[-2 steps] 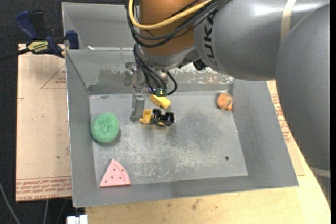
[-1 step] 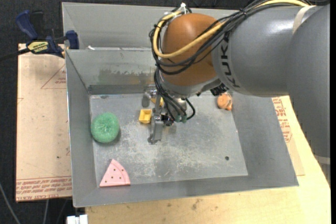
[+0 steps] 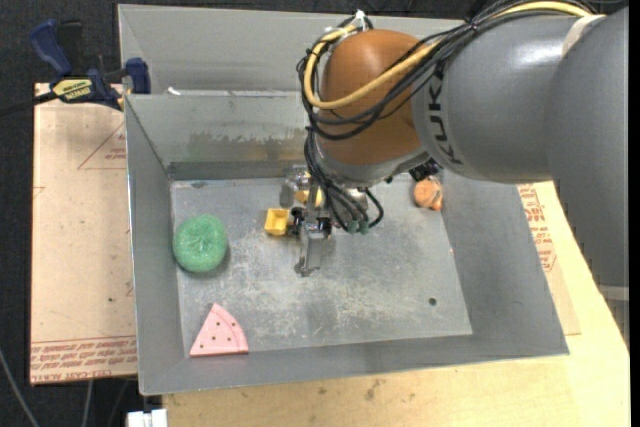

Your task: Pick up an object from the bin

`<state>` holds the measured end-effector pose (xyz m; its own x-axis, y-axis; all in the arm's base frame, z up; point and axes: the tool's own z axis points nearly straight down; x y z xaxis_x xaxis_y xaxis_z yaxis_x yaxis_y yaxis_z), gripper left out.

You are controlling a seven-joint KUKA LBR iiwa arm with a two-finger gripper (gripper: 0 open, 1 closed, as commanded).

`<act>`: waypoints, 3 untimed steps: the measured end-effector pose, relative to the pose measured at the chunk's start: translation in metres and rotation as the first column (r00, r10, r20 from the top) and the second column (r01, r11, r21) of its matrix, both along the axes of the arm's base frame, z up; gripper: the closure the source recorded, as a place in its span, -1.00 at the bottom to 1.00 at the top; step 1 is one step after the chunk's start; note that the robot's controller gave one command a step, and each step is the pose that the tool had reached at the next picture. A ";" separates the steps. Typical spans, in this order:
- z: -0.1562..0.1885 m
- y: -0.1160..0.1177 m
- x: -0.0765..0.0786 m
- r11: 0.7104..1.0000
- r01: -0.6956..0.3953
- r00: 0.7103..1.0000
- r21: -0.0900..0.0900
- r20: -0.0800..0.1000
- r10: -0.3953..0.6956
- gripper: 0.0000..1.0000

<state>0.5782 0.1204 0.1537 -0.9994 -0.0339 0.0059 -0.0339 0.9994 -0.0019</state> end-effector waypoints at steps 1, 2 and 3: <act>-0.005 -0.019 0.016 0.995 0.104 0.995 0.005 0.009 -0.104 -1.00; -0.031 -0.024 0.036 0.999 0.055 0.998 0.003 0.010 -0.055 -1.00; -0.078 -0.047 0.052 0.973 0.231 0.973 0.006 0.009 -0.231 1.00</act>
Offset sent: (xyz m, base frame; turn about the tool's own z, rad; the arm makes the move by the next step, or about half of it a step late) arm 0.0558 -0.0300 -0.0594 -0.1516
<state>0.6302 0.0734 0.0753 -0.9803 0.1975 -0.0031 0.1975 0.9803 0.0039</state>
